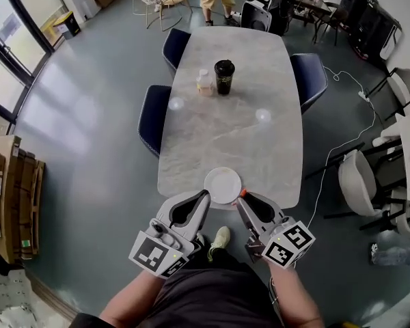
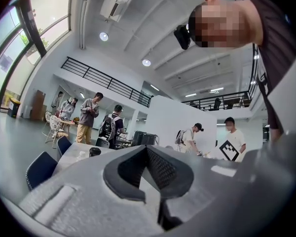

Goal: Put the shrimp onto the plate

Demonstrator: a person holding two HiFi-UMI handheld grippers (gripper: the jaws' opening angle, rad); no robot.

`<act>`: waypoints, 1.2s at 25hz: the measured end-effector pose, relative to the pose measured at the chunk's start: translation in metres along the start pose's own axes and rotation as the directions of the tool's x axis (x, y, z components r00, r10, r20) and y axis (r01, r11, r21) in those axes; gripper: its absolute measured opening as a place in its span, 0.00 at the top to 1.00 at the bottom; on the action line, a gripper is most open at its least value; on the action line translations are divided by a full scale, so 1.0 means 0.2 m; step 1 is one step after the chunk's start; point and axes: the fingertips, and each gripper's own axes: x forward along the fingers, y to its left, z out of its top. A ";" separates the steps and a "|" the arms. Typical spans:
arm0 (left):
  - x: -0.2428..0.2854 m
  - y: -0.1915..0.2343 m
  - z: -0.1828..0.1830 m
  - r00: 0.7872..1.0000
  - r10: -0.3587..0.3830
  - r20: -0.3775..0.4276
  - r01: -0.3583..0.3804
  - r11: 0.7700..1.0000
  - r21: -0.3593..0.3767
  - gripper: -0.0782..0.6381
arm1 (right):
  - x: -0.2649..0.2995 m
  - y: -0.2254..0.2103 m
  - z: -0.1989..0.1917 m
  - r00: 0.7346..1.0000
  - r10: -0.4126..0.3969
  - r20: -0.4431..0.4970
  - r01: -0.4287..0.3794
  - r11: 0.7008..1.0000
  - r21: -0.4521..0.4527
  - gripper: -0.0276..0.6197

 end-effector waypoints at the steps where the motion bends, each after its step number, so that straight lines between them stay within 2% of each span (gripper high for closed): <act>1: 0.02 0.03 -0.02 1.000 0.005 -0.004 -0.005 1.000 -0.002 0.88 | 0.03 -0.05 -0.04 0.999 -0.014 -0.034 0.013 1.000 -0.014 0.86; 7: 0.12 0.19 -0.10 0.999 0.022 -0.026 -0.023 1.000 -0.013 0.88 | 0.25 -0.32 -0.31 0.971 -0.097 -0.218 0.072 0.990 -0.121 0.86; 12: 0.19 0.34 -0.18 0.999 0.010 -0.051 -0.012 0.999 -0.033 0.88 | 0.41 -0.47 -0.53 0.923 -0.163 -0.349 0.087 0.971 -0.222 0.86; 17: 0.27 0.50 -0.25 0.997 -0.003 -0.079 -0.002 0.998 -0.055 0.88 | 0.52 -0.65 -0.81 0.830 -0.251 -0.499 0.085 0.940 -0.330 0.86; 20: 0.31 0.59 -0.31 0.995 -0.009 -0.098 0.003 0.998 -0.064 0.88 | 0.58 -0.75 -0.94 0.764 -0.312 -0.565 0.065 0.908 -0.414 0.86; 24: 0.34 0.69 -0.39 0.992 -0.016 -0.124 0.005 0.997 -0.082 0.88 | 0.62 -0.83 -1.10 0.669 -0.363 -0.649 0.005 0.875 -0.484 0.86; 30: 0.39 0.78 -0.48 0.989 -0.032 -0.144 0.017 0.995 -0.101 0.88 | 0.66 -0.90 -1.21 0.582 -0.403 -0.707 -0.049 0.850 -0.525 0.86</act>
